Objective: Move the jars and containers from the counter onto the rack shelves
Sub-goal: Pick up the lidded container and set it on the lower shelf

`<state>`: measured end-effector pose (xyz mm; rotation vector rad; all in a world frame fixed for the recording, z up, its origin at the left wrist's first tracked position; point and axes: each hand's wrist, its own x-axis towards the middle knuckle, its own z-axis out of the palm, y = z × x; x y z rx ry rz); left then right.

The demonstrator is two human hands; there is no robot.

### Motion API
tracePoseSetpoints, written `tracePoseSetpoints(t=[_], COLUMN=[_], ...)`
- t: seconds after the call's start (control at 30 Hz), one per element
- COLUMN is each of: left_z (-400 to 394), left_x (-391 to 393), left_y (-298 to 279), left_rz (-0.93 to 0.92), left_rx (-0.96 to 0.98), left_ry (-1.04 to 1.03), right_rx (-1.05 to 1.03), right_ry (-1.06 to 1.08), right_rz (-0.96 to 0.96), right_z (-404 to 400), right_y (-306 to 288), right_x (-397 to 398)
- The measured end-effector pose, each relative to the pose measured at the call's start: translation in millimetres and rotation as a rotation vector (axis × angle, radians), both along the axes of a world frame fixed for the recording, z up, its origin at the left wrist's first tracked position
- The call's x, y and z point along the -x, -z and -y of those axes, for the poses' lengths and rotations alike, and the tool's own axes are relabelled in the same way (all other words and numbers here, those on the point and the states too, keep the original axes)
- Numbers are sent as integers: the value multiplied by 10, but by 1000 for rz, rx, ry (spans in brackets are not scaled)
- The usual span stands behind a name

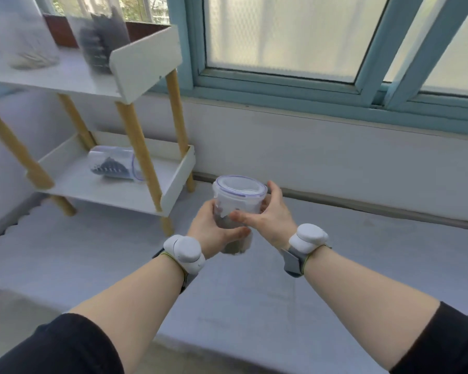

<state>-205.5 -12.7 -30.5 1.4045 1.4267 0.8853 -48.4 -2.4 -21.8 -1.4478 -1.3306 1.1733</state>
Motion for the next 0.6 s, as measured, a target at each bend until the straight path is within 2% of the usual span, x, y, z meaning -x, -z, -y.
tracePoseSetpoints(t=[0.17,0.37,0.6], left_z=[155,225,-85], left_x=[1014,2140,3013], left_y=[-71,-104,-54], left_rz=[22,-62,-326], left_rx=[5,48,28], left_ry=[2,69,4], right_rx=[-27,-103,-135], right_ry=[-32,-42,-34], right_rz=[-32,-44,-13], right_z=[33,90,30], right_y=[31,36,68], right_x=[1020,2000,2750])
